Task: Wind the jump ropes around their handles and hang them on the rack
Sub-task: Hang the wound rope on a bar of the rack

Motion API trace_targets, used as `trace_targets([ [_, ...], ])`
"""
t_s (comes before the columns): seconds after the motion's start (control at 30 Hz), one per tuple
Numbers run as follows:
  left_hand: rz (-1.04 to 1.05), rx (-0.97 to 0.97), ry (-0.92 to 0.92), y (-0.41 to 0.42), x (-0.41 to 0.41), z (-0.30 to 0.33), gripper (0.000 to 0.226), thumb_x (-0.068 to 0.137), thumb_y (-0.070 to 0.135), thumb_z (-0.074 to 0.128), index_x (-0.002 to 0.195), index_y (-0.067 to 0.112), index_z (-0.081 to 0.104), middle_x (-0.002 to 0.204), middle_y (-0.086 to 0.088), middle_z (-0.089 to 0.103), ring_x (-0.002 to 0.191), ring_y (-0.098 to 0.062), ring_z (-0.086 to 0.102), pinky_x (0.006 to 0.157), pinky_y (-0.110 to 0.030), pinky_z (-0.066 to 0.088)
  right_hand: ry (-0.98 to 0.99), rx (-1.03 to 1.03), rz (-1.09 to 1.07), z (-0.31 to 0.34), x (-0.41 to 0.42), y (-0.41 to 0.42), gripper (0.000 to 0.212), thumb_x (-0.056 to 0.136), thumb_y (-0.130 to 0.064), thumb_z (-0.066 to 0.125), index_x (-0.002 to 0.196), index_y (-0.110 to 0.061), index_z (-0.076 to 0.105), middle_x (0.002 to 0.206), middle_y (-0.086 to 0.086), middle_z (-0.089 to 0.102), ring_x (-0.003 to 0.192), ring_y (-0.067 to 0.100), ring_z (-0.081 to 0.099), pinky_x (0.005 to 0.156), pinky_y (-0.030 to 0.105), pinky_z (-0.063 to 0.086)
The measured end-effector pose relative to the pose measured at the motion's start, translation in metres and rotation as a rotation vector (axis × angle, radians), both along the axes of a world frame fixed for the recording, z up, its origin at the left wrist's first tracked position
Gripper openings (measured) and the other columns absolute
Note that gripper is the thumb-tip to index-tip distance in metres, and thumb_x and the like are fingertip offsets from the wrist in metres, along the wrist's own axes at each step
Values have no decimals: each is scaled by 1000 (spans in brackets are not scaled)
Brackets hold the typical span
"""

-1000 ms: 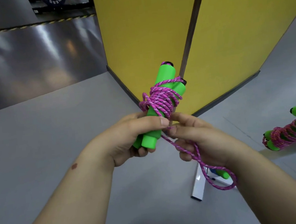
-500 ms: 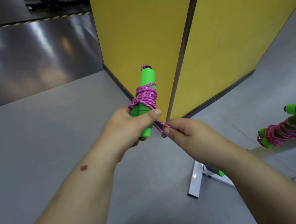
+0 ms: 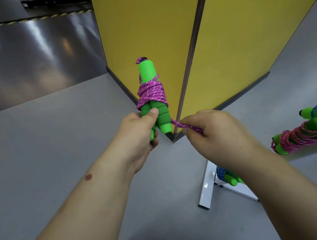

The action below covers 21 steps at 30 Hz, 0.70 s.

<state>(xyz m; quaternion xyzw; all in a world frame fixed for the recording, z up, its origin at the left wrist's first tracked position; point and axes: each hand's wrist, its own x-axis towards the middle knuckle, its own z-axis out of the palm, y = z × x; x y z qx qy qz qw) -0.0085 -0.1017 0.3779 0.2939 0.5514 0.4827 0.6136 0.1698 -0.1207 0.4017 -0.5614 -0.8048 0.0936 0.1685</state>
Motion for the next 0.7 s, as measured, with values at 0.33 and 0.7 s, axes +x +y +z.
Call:
trace_targets([
  [0.33,-134,332,607,-16,9,-1,32,84,23,80,98,34,54,86,-1,67,71,-21,71,57,-36,58,318,-256,45,9,-1,-1,9,89,-27,68,87,-33,74,71,-6,69,65,14,62,62,39,55],
  [0.7,-537,244,447,-18,4,1,42,94,12,53,110,50,60,108,-2,68,91,-23,70,86,-58,60,788,-354,37,15,10,8,17,87,-5,74,91,-21,74,90,9,74,88,29,70,79,47,60],
])
